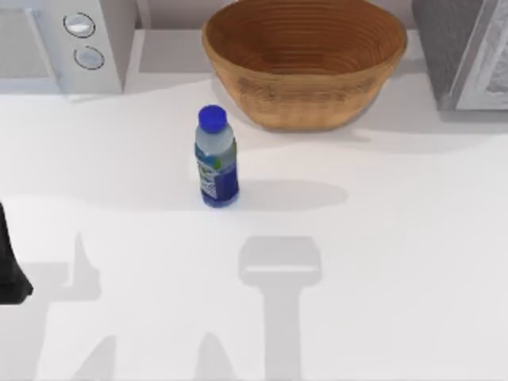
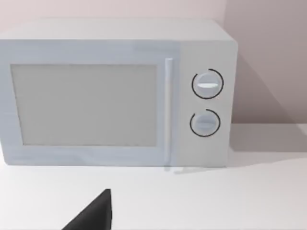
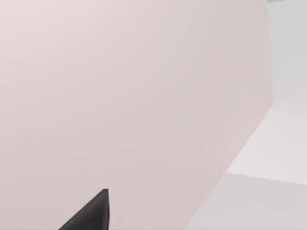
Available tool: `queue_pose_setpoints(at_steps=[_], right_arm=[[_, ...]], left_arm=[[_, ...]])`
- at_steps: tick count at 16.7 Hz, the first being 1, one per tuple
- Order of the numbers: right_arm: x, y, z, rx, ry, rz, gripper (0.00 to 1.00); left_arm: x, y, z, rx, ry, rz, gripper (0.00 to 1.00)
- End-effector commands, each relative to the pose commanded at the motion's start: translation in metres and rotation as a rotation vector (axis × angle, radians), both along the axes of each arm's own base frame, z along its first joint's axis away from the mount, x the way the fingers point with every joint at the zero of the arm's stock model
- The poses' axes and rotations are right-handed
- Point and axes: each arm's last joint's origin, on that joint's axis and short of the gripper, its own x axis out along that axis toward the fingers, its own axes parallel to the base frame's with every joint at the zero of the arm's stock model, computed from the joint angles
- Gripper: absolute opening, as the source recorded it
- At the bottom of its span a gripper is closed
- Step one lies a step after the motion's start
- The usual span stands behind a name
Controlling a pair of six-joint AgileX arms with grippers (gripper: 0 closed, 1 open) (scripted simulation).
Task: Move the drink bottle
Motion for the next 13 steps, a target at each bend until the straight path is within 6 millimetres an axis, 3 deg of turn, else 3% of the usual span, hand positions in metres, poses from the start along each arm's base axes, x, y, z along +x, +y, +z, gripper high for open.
queue_pose_setpoints(at_steps=[4, 7, 10, 13], right_arm=[[-0.076, -0.042, 0.005, 0.035, -0.033, -0.551, 1.00], [-0.159, -0.041, 0.005, 0.048, -0.063, -1.003, 1.00], [-0.245, 0.004, -0.001, 0.052, -0.095, -1.471, 1.00], [-0.306, 0.095, -0.014, 0.050, -0.127, -1.940, 1.00]], left_arm=[[0.000, 0.000, 0.000, 0.000, 0.000, 0.000, 1.00], [0.000, 0.000, 0.000, 0.000, 0.000, 0.000, 1.00], [0.000, 0.000, 0.000, 0.000, 0.000, 0.000, 1.00], [0.000, 0.000, 0.000, 0.000, 0.000, 0.000, 1.00]])
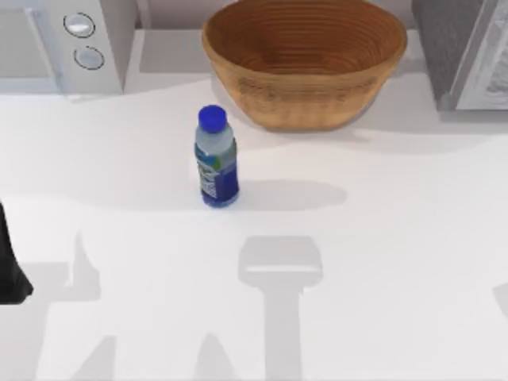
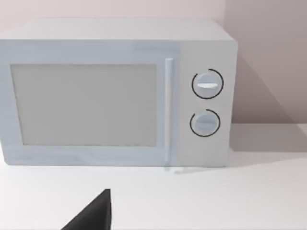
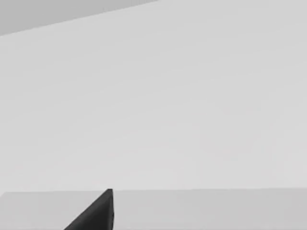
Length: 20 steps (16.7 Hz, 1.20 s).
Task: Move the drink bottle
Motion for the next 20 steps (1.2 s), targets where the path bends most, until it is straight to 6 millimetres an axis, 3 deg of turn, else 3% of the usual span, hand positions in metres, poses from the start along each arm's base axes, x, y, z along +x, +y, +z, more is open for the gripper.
queue_pose_setpoints(at_steps=[2, 3, 5, 8, 10, 12, 14, 17, 20], right_arm=[[-0.014, 0.078, -0.012, 0.003, -0.015, -0.308, 1.00], [-0.011, 0.119, -0.019, 0.005, -0.023, -0.458, 1.00], [0.014, 0.198, -0.035, 0.009, -0.040, -0.753, 1.00], [0.095, 0.293, -0.062, 0.019, -0.070, -1.173, 1.00], [0.167, 0.332, -0.080, 0.029, -0.092, -1.432, 1.00], [0.242, 0.350, -0.096, 0.045, -0.117, -1.672, 1.00], [0.314, 0.349, -0.111, 0.066, -0.145, -1.889, 1.00], [0.405, 0.323, -0.130, 0.108, -0.193, -2.166, 1.00], [0.465, 0.288, -0.142, 0.156, -0.240, -2.365, 1.00]], left_arm=[[0.000, 0.000, 0.000, 0.000, 0.000, 0.000, 1.00], [0.000, 0.000, 0.000, 0.000, 0.000, 0.000, 1.00], [0.000, 0.000, 0.000, 0.000, 0.000, 0.000, 1.00], [0.000, 0.000, 0.000, 0.000, 0.000, 0.000, 1.00], [0.000, 0.000, 0.000, 0.000, 0.000, 0.000, 1.00], [0.000, 0.000, 0.000, 0.000, 0.000, 0.000, 1.00], [0.000, 0.000, 0.000, 0.000, 0.000, 0.000, 1.00], [0.000, 0.000, 0.000, 0.000, 0.000, 0.000, 1.00], [0.000, 0.000, 0.000, 0.000, 0.000, 0.000, 1.00]])
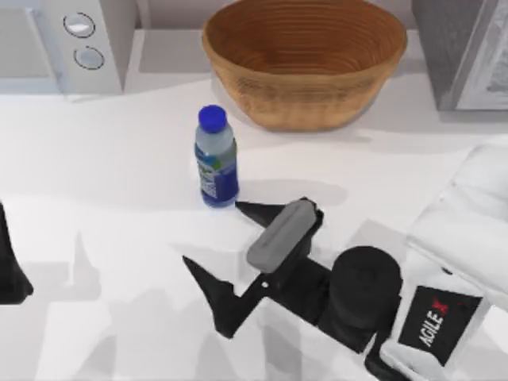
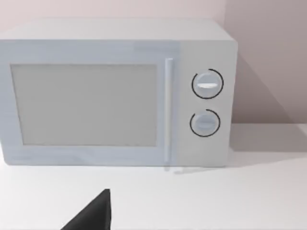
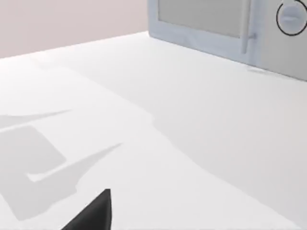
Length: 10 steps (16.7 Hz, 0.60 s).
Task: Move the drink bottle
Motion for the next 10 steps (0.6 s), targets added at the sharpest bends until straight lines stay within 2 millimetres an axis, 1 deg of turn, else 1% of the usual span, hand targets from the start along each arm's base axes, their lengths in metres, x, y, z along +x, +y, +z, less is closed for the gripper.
queue_pose_setpoints(at_steps=[1, 2, 4, 5, 10], right_arm=[[0.015, -0.011, -0.003, 0.000, -0.017, -0.053, 1.00], [0.025, -0.020, -0.005, 0.000, -0.030, -0.091, 1.00], [0.038, -0.032, -0.007, -0.001, -0.049, -0.142, 1.00], [0.041, -0.034, -0.007, -0.001, -0.053, -0.152, 1.00], [0.041, -0.034, -0.007, -0.001, -0.053, -0.152, 1.00]], left_arm=[[0.000, 0.000, 0.000, 0.000, 0.000, 0.000, 1.00], [0.000, 0.000, 0.000, 0.000, 0.000, 0.000, 1.00], [0.000, 0.000, 0.000, 0.000, 0.000, 0.000, 1.00], [0.000, 0.000, 0.000, 0.000, 0.000, 0.000, 1.00], [0.000, 0.000, 0.000, 0.000, 0.000, 0.000, 1.00]])
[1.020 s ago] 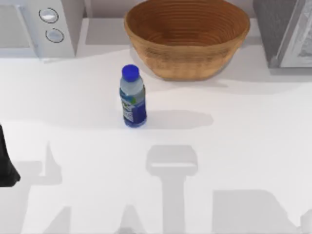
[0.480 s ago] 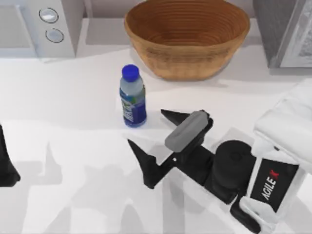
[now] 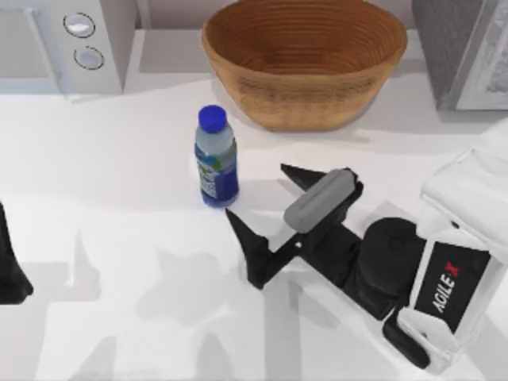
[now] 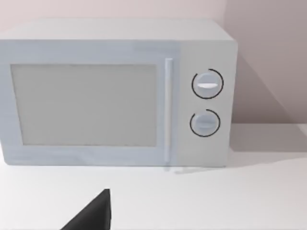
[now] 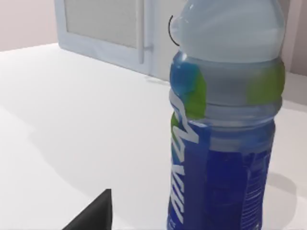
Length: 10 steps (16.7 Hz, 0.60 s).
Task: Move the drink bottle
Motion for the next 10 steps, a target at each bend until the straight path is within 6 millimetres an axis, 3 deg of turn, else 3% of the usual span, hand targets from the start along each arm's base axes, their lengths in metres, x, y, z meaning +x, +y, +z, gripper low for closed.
queue_pose_setpoints(at_steps=[4, 10], right_arm=[[0.006, 0.006, -0.001, -0.003, 0.003, 0.000, 1.00], [0.054, 0.051, -0.003, 0.004, -0.004, -0.001, 1.00]], left_arm=[[0.000, 0.000, 0.000, 0.000, 0.000, 0.000, 1.00], [0.000, 0.000, 0.000, 0.000, 0.000, 0.000, 1.00]])
